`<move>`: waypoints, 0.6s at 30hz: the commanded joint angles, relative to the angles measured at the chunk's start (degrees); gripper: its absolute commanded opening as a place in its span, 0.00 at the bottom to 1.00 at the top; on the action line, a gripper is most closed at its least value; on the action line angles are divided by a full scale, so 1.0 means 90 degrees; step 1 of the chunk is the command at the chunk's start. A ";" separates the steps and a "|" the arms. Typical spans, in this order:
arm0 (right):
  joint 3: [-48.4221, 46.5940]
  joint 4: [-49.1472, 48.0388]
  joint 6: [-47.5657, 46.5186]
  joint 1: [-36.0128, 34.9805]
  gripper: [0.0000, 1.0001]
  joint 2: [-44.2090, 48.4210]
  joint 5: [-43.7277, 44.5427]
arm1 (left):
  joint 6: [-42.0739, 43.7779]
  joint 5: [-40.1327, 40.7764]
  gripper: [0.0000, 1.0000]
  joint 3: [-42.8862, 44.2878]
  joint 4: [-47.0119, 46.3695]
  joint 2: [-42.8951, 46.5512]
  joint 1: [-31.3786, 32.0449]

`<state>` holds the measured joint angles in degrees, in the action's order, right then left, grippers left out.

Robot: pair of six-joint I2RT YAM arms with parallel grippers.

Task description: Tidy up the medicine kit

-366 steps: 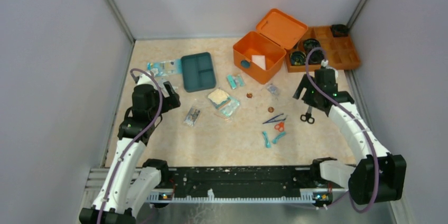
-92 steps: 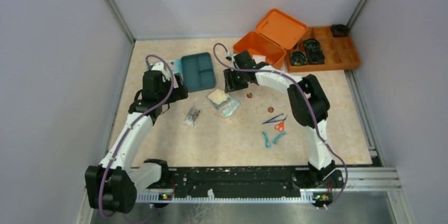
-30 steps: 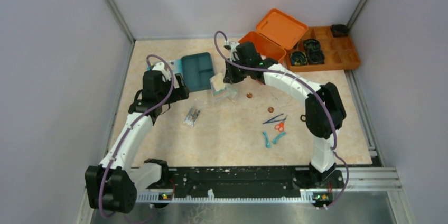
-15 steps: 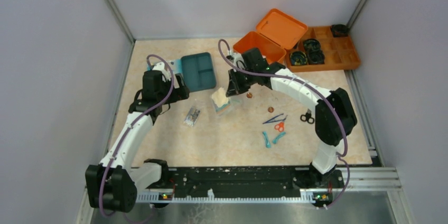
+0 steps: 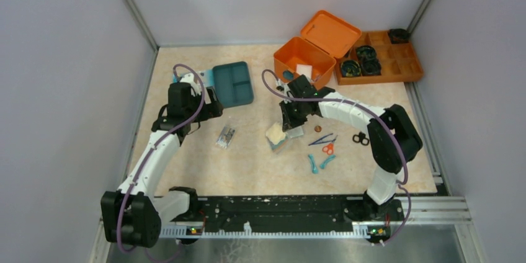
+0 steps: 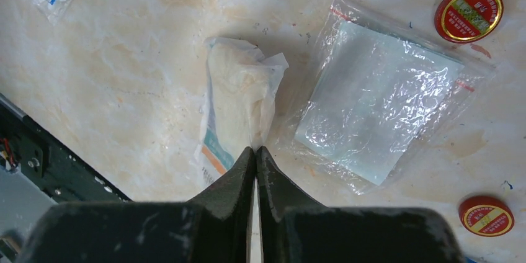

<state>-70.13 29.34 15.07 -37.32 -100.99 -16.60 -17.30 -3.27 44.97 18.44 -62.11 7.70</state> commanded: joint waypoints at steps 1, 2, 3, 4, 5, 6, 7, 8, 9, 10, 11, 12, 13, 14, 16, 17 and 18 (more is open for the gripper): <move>-0.0079 -0.0360 0.0096 0.0020 0.06 0.0086 0.0160 | -0.0031 -0.0088 0.99 0.0145 -0.0009 -0.0007 -0.0038; -0.0084 -0.0389 0.0109 0.0016 0.08 0.0076 0.0140 | -0.0031 -0.0091 0.99 0.0145 -0.0008 -0.0008 -0.0040; -0.0082 -0.0414 0.0121 0.0023 0.10 0.0062 0.0115 | -0.0031 -0.0089 0.99 0.0141 -0.0007 -0.0013 -0.0045; -0.0076 -0.0441 0.0128 0.0017 0.11 0.0052 0.0095 | -0.0031 -0.0093 0.99 0.0141 -0.0007 -0.0005 -0.0045; -0.0063 -0.0473 0.0144 0.0020 0.11 0.0041 0.0067 | -0.0031 -0.0088 0.99 0.0147 0.0000 -0.0006 -0.0046; -0.0043 -0.0511 0.0156 0.0018 0.11 0.0031 0.0030 | -0.0031 -0.0089 0.99 0.0146 0.0002 -0.0008 -0.0046; -0.0009 -0.0548 0.0163 0.0022 0.10 0.0030 -0.0008 | -0.0031 -0.0091 0.99 0.0142 -0.0005 -0.0003 -0.0046; 0.0025 -0.0597 0.0184 0.0018 0.07 0.0022 -0.0048 | -0.0031 -0.0089 0.99 0.0143 -0.0001 -0.0003 -0.0046; 0.0085 -0.0641 0.0206 0.0017 0.02 0.0020 -0.0079 | -0.0031 -0.0087 0.99 0.0142 0.0002 0.0000 -0.0046; 0.0121 -0.0681 0.0224 0.0020 0.00 0.0020 -0.0101 | -0.0031 -0.0091 0.99 0.0141 -0.0001 -0.0002 -0.0046; 0.0146 -0.0698 0.0243 0.0019 0.00 0.0018 -0.0107 | -0.0032 -0.0089 0.99 0.0140 0.0002 0.0004 -0.0046; 0.0157 -0.0710 0.0246 0.0019 0.00 0.0028 -0.0095 | -0.0031 -0.0091 0.99 0.0145 0.0002 0.0001 -0.0046; 0.0166 -0.0716 0.0250 0.0019 0.00 0.0032 -0.0097 | -0.0031 -0.0088 0.99 0.0143 0.0002 0.0008 -0.0042; 0.0166 -0.0728 0.0242 0.0022 0.05 0.0030 -0.0110 | -0.0031 -0.0090 0.99 0.0140 0.0000 0.0010 -0.0045; 0.0190 -0.0754 0.0238 0.0017 0.17 0.0021 -0.0128 | -0.0031 -0.0095 0.99 0.0140 0.0002 0.0011 -0.0046; 0.0206 -0.0794 0.0263 0.0022 0.22 0.0012 -0.0128 | -0.0031 -0.0090 0.99 0.0142 0.0007 0.0017 -0.0046; 0.0221 -0.0816 0.0310 0.0025 0.27 -0.0009 -0.0122 | -0.0031 -0.0078 0.99 0.0139 0.0008 0.0020 -0.0046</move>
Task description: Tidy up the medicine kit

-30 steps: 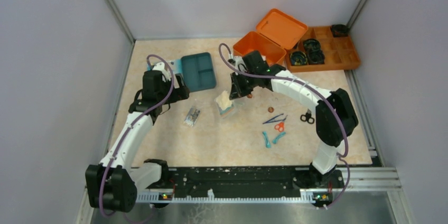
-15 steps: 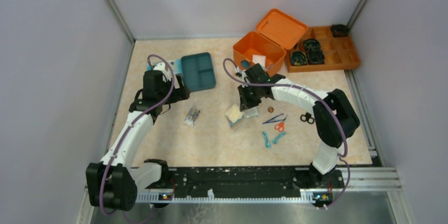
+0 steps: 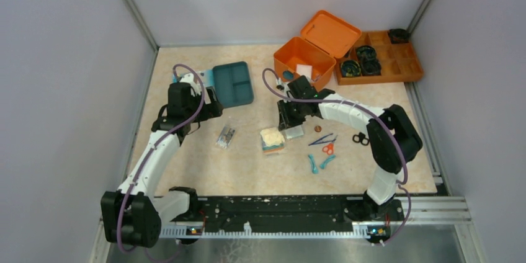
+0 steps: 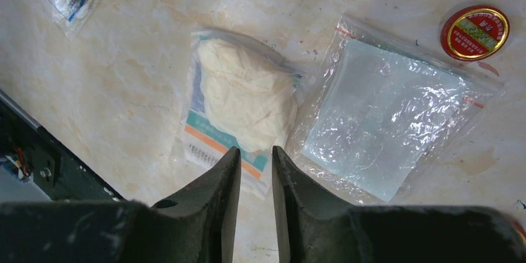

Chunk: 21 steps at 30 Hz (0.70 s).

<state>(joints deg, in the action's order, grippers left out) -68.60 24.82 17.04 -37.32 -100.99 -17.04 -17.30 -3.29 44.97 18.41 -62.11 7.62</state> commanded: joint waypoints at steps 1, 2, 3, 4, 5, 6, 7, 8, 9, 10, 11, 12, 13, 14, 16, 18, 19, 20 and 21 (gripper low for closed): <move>0.0066 -0.0352 0.0169 0.0018 0.31 -0.0023 -0.0052 | -0.0031 -0.0071 0.99 0.0142 0.0003 0.0016 -0.0036; 0.0103 -0.0405 0.0249 0.0009 0.34 -0.0040 -0.0025 | -0.0031 -0.0072 0.99 0.0148 0.0005 0.0016 -0.0036; 0.0140 -0.0455 0.0381 0.0003 0.36 -0.0046 0.0020 | -0.0031 -0.0065 0.99 0.0141 0.0011 0.0016 -0.0036; 0.0169 -0.0513 0.0466 -0.0016 0.38 -0.0063 0.0056 | -0.0031 -0.0064 0.99 0.0140 0.0010 0.0015 -0.0036; 0.0191 -0.0563 0.0528 -0.0036 0.39 -0.0084 0.0086 | -0.0031 -0.0072 0.99 0.0140 0.0009 0.0010 -0.0036; 0.0209 -0.0607 0.0575 -0.0055 0.39 -0.0119 0.0101 | -0.0031 -0.0071 0.99 0.0144 0.0004 0.0008 -0.0036; 0.0218 -0.0633 0.0610 -0.0067 0.40 -0.0163 0.0114 | -0.0031 -0.0072 0.99 0.0140 0.0005 0.0010 -0.0036; 0.0211 -0.0645 0.0634 -0.0085 0.41 -0.0223 0.0148 | -0.0031 -0.0079 0.99 0.0141 0.0005 0.0012 -0.0036; 0.0194 -0.0661 0.0645 -0.0087 0.41 -0.0278 0.0193 | -0.0031 -0.0077 0.99 0.0144 0.0005 0.0003 -0.0036; 0.0190 -0.0674 0.0648 -0.0091 0.42 -0.0335 0.0275 | -0.0031 -0.0074 0.99 0.0142 0.0005 0.0014 -0.0036; 0.0172 -0.0682 0.0657 -0.0100 0.44 -0.0397 0.0344 | -0.0031 -0.0076 0.99 0.0145 0.0007 0.0007 -0.0036; 0.0140 -0.0687 0.0667 -0.0100 0.45 -0.0462 0.0401 | -0.0031 -0.0080 0.99 0.0140 0.0001 0.0014 -0.0036; 0.0116 -0.0687 0.0666 -0.0094 0.46 -0.0542 0.0432 | -0.0031 -0.0070 0.99 0.0136 0.0008 0.0011 -0.0036; 0.0077 -0.0695 0.0664 -0.0092 0.47 -0.0611 0.0425 | -0.0031 -0.0069 0.99 0.0136 0.0012 0.0015 -0.0036; 0.0039 -0.0741 0.0670 -0.0101 0.47 -0.0758 0.0370 | -0.0031 -0.0064 0.99 0.0131 0.0006 0.0026 -0.0036; -0.0006 -0.0751 0.0675 -0.0122 0.48 -0.0913 0.0373 | -0.0031 -0.0049 0.99 0.0138 0.0011 0.0028 -0.0038; -0.0023 -0.0746 0.0675 -0.0137 0.48 -0.0963 0.0379 | -0.0031 -0.0049 0.99 0.0134 0.0012 0.0026 -0.0036; -0.0026 -0.0746 0.0670 -0.0147 0.48 -0.1021 0.0372 | -0.0031 -0.0045 0.99 0.0133 0.0013 0.0034 -0.0036; -0.0031 -0.0759 0.0659 -0.0155 0.48 -0.1075 0.0349 | -0.0031 -0.0043 0.99 0.0139 0.0005 0.0027 -0.0036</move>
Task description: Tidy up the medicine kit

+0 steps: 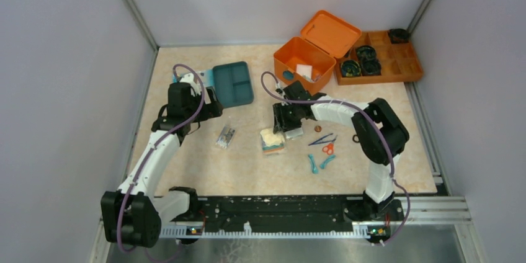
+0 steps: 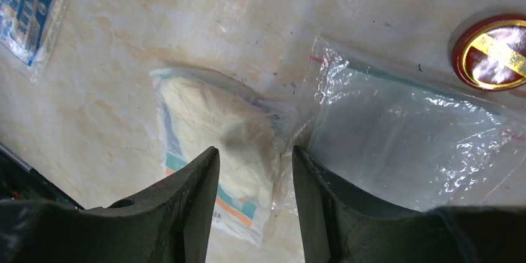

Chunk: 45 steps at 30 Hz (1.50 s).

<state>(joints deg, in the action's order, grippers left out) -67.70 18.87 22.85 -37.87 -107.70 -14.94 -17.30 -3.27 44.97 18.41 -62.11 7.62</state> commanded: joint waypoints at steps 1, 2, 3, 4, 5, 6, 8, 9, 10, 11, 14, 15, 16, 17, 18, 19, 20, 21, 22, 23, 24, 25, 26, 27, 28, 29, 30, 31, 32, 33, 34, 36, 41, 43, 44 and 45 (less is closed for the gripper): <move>-0.0137 -0.0111 0.0010 -0.0097 0.48 -0.0371 0.0100 | -0.0031 -0.0052 0.99 0.0133 0.0013 0.0028 -0.0036; -0.0139 -0.0122 0.0017 -0.0099 0.47 -0.0417 0.0111 | -0.0031 -0.0048 0.99 0.0131 0.0008 0.0031 -0.0036; -0.0145 -0.0128 0.0025 -0.0096 0.46 -0.0445 0.0121 | -0.0031 -0.0056 0.99 0.0131 0.0005 0.0031 -0.0036; -0.0149 -0.0141 0.0037 -0.0094 0.43 -0.0475 0.0139 | -0.0031 -0.0058 0.99 0.0130 0.0000 0.0031 -0.0036; -0.0145 -0.0152 0.0060 -0.0095 0.39 -0.0495 0.0145 | -0.0031 -0.0062 0.99 0.0130 0.0002 0.0028 -0.0036; -0.0150 -0.0170 0.0067 -0.0096 0.34 -0.0508 0.0155 | -0.0031 -0.0055 0.99 0.0131 0.0008 0.0026 -0.0036; -0.0158 -0.0183 0.0073 -0.0092 0.23 -0.0527 0.0173 | -0.0031 -0.0048 0.99 0.0131 0.0003 0.0039 -0.0036; -0.0158 -0.0183 0.0087 -0.0097 0.17 -0.0521 0.0175 | -0.0031 -0.0052 0.99 0.0136 0.0002 0.0037 -0.0036; -0.0165 -0.0190 0.0088 -0.0099 0.11 -0.0516 0.0175 | -0.0031 -0.0050 0.99 0.0132 0.0003 0.0044 -0.0036; -0.0157 -0.0201 0.0096 -0.0099 0.06 -0.0507 0.0170 | -0.0031 -0.0050 0.99 0.0135 0.0002 0.0043 -0.0036; -0.0149 -0.0233 0.0103 -0.0092 0.00 -0.0408 0.0143 | -0.0031 -0.0048 0.99 0.0133 0.0002 0.0047 -0.0036; -0.0141 -0.0259 0.0097 -0.0098 0.00 -0.0343 0.0112 | -0.0031 -0.0044 0.99 0.0131 0.0004 0.0054 -0.0036; -0.0126 -0.0289 0.0096 -0.0095 0.00 -0.0235 0.0066 | -0.0026 -0.0051 0.99 0.0133 0.0005 0.0052 -0.0036; -0.0117 -0.0327 0.0094 -0.0097 0.00 -0.0138 0.0002 | -0.0030 -0.0052 0.99 0.0126 0.0004 0.0046 -0.0036; -0.0106 -0.0367 0.0087 -0.0091 0.00 -0.0019 -0.0070 | -0.0031 -0.0048 0.99 0.0128 0.0005 0.0044 -0.0036; -0.0103 -0.0414 0.0070 -0.0096 0.00 0.0095 -0.0140 | -0.0031 -0.0054 0.99 0.0128 0.0005 0.0044 -0.0036; -0.0096 -0.0472 0.0054 -0.0099 0.00 0.0237 -0.0251 | -0.0026 -0.0055 0.99 0.0127 -0.0001 0.0044 -0.0036; -0.0103 -0.0524 0.0027 -0.0094 0.00 0.0377 -0.0367 | -0.0030 -0.0057 0.99 0.0131 -0.0002 0.0038 -0.0036; -0.0118 -0.0599 0.0010 -0.0099 0.00 0.0508 -0.0475 | -0.0031 -0.0054 0.99 0.0135 -0.0001 0.0036 -0.0036; -0.0144 -0.0620 -0.0001 -0.0098 0.00 0.0642 -0.0553 | -0.0031 -0.0060 0.99 0.0131 -0.0003 0.0037 -0.0036; -0.0203 -0.0615 -0.0017 -0.0098 0.00 0.0745 -0.0608 | -0.0031 -0.0057 0.99 0.0133 -0.0007 0.0038 -0.0036; -0.0255 -0.0601 -0.0051 -0.0094 0.00 0.0852 -0.0668 | -0.0031 -0.0062 0.99 0.0138 -0.0005 0.0033 -0.0036; -0.0326 -0.0568 -0.0075 -0.0096 0.00 0.0930 -0.0699 | -0.0031 -0.0070 0.99 0.0140 -0.0010 0.0028 -0.0036; -0.0395 -0.0514 -0.0085 -0.0091 0.00 0.1003 -0.0682 | -0.0028 -0.0067 0.99 0.0144 -0.0006 0.0042 -0.0036; -0.0456 -0.0465 -0.0089 -0.0086 0.00 0.1088 -0.0617 | -0.0031 -0.0056 0.99 0.0140 0.0001 0.0039 -0.0041; -0.0531 -0.0418 -0.0093 -0.0065 0.00 0.1139 -0.0569 | -0.0031 -0.0043 0.99 0.0146 0.0009 0.0048 -0.0044; -0.0612 -0.0359 -0.0088 -0.0033 0.00 0.1181 -0.0536 | -0.0036 -0.0027 0.99 0.0141 0.0009 0.0057 -0.0045; -0.0700 -0.0314 -0.0090 0.0014 0.00 0.1228 -0.0515 | -0.0040 -0.0017 0.99 0.0140 0.0021 0.0069 -0.0046; -0.0788 -0.0277 -0.0072 0.0081 0.00 0.1260 -0.0521 | -0.0041 0.0004 0.99 0.0146 0.0021 0.0071 -0.0046; -0.0871 -0.0263 -0.0053 0.0183 0.00 0.1305 -0.0570 | -0.0041 0.0022 0.99 0.0149 0.0020 0.0080 -0.0046; -0.1000 -0.0269 -0.0015 0.0279 0.00 0.1337 -0.0632 | -0.0049 0.0038 0.99 0.0152 0.0030 0.0089 -0.0046; -0.1210 -0.0302 0.0097 0.0525 0.00 0.1398 -0.0778 | -0.0055 0.0041 0.99 0.0158 0.0037 0.0090 -0.0046; -0.1826 -0.0580 0.0558 0.1225 0.00 0.1529 -0.0794 | -0.0060 0.0045 0.99 0.0154 0.0051 0.0108 -0.0046; -0.2064 -0.0666 0.0781 0.1508 0.00 0.1520 -0.0596 | -0.0060 0.0048 0.99 0.0151 0.0048 0.0121 -0.0046; -0.2163 -0.0704 0.0891 0.1650 0.00 0.1501 -0.0479 | -0.0060 0.0054 0.99 0.0151 0.0048 0.0134 -0.0046; -0.2274 -0.0727 0.1022 0.1784 0.00 0.1467 -0.0348 | -0.0053 0.0057 0.99 0.0141 0.0042 0.0152 -0.0046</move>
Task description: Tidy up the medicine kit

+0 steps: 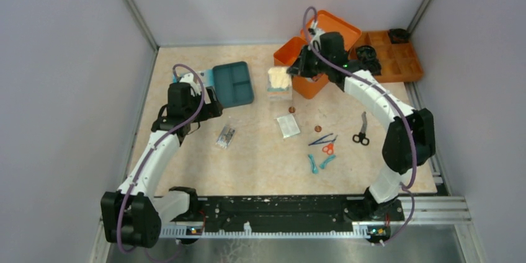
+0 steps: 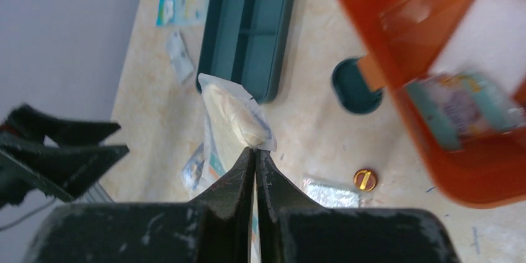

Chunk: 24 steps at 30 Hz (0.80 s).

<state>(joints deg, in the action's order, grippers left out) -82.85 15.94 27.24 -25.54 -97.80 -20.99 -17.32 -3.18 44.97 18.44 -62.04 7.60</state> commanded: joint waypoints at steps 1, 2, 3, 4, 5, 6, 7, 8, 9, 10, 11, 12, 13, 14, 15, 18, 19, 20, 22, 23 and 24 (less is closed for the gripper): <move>-0.0691 -0.0409 0.0616 0.0554 0.00 0.0286 0.0464 | -0.0048 0.0047 0.99 0.0135 0.0028 0.0157 -0.0043; -0.0813 -0.0400 0.0677 0.0686 0.00 0.0231 0.0568 | -0.0042 0.0046 0.99 0.0128 0.0031 0.0166 -0.0043; -0.0975 -0.0361 0.0758 0.0821 0.00 0.0068 0.0617 | -0.0039 0.0047 0.99 0.0121 0.0021 0.0174 -0.0043; -0.1135 -0.0334 0.0793 0.0929 0.00 -0.0077 0.0611 | -0.0038 0.0045 0.99 0.0119 0.0020 0.0184 -0.0043; -0.1308 -0.0296 0.0807 0.1044 0.00 -0.0222 0.0596 | -0.0038 0.0041 0.99 0.0113 0.0022 0.0191 -0.0043; -0.1459 -0.0258 0.0805 0.1154 0.00 -0.0374 0.0619 | -0.0038 0.0041 0.99 0.0113 0.0017 0.0185 -0.0043; -0.1615 -0.0198 0.0765 0.1198 0.00 -0.0517 0.0750 | -0.0038 0.0038 0.99 0.0118 0.0021 0.0188 -0.0043; -0.1776 -0.0113 0.0700 0.1238 0.00 -0.0656 0.0864 | -0.0038 0.0032 0.99 0.0115 0.0022 0.0193 -0.0043; -0.1956 -0.0013 0.0615 0.1261 0.00 -0.0827 0.0972 | -0.0036 0.0037 0.99 0.0106 0.0022 0.0187 -0.0043; -0.2195 0.0176 0.0525 0.1289 0.00 -0.0992 0.1085 | -0.0033 0.0036 0.99 0.0109 0.0025 0.0191 -0.0043; -0.2434 0.0397 0.0431 0.1301 0.00 -0.1187 0.1183 | -0.0029 0.0039 0.99 0.0108 0.0029 0.0194 -0.0043; -0.2699 0.0621 0.0332 0.1314 0.00 -0.1354 0.1245 | -0.0029 0.0041 0.99 0.0105 0.0031 0.0199 -0.0043; -0.2905 0.0824 0.0252 0.1314 0.00 -0.1481 0.1330 | -0.0029 0.0048 0.99 0.0101 0.0030 0.0196 -0.0043; -0.3014 0.0934 0.0212 0.1314 0.02 -0.1556 0.1409 | -0.0029 0.0043 0.99 0.0096 0.0029 0.0203 -0.0043; -0.3013 0.0968 0.0198 0.1314 0.06 -0.1574 0.1480 | -0.0029 0.0058 0.99 0.0095 0.0029 0.0204 -0.0043; -0.2847 0.0858 0.0153 0.1314 0.14 -0.1478 0.1618 | -0.0029 0.0042 0.99 0.0106 0.0022 0.0196 -0.0043; -0.2830 0.0869 0.0116 0.1314 0.17 -0.1449 0.1668 | -0.0029 0.0032 0.99 0.0105 0.0019 0.0194 -0.0043; -0.2819 0.0889 0.0059 0.1314 0.20 -0.1424 0.1710 | -0.0029 0.0020 0.99 0.0108 0.0020 0.0194 -0.0043; -0.2844 0.0958 -0.0038 0.1314 0.25 -0.1379 0.1838 | -0.0033 0.0007 0.99 0.0103 0.0024 0.0181 -0.0043; -0.2845 0.0987 -0.0085 0.1317 0.27 -0.1350 0.1897 | -0.0029 0.0011 0.99 0.0106 0.0010 0.0179 -0.0043; -0.2833 0.1012 -0.0133 0.1315 0.28 -0.1305 0.1939 | -0.0029 0.0011 0.99 0.0110 0.0012 0.0170 -0.0043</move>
<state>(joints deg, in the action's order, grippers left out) -106.83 24.38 28.71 -13.50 -112.46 -6.72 -17.32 -3.03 44.97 18.44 -61.06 7.60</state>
